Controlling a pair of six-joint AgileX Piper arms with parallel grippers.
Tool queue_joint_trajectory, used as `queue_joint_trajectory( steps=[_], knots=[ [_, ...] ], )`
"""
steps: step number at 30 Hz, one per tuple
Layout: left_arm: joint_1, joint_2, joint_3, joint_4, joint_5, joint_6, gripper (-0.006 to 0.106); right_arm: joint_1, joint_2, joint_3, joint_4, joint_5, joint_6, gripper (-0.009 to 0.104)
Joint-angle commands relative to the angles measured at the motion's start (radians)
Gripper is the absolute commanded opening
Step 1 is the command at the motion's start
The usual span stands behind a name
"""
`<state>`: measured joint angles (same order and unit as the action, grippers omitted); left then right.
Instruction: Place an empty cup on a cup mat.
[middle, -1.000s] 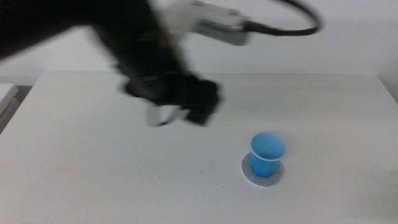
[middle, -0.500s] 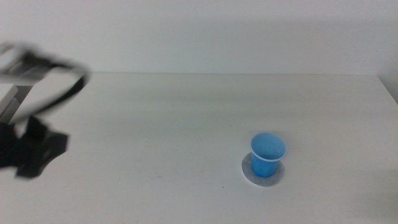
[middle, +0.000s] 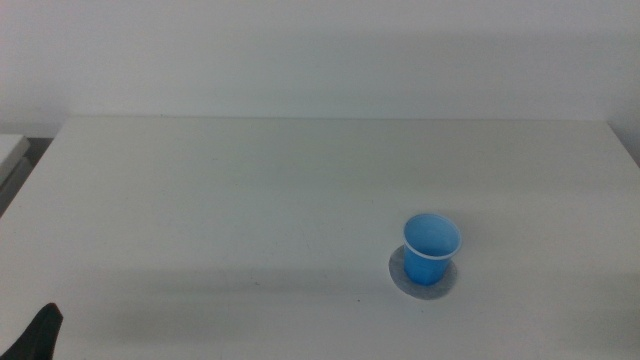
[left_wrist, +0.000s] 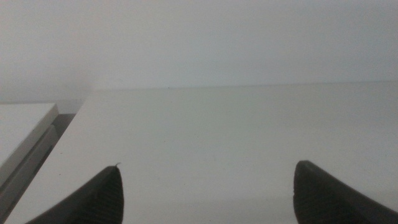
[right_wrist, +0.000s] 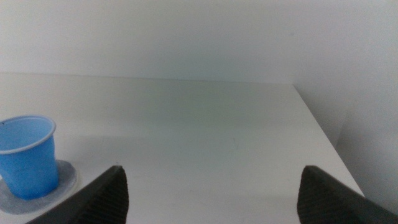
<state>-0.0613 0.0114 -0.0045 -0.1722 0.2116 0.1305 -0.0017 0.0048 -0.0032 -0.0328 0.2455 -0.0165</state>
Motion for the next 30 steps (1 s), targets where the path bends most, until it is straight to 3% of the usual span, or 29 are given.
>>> queue_joint_trajectory(
  steps=[1,8,17,30],
  knots=[
    [0.002,-0.011,0.005,-0.010,0.003,0.000,0.094,0.001,-0.005,0.003,-0.006,-0.007,-0.004,0.093],
    [0.002,-0.011,0.005,-0.013,-0.049,0.000,0.094,0.001,-0.005,0.003,-0.006,-0.007,-0.004,0.093],
    [0.002,-0.011,0.005,0.150,-0.097,-0.112,0.094,0.001,-0.005,0.003,-0.006,-0.007,-0.004,0.093],
    [0.002,-0.011,0.005,0.158,-0.108,-0.103,0.094,0.001,-0.005,0.003,-0.006,-0.007,-0.004,0.093]
  ],
)
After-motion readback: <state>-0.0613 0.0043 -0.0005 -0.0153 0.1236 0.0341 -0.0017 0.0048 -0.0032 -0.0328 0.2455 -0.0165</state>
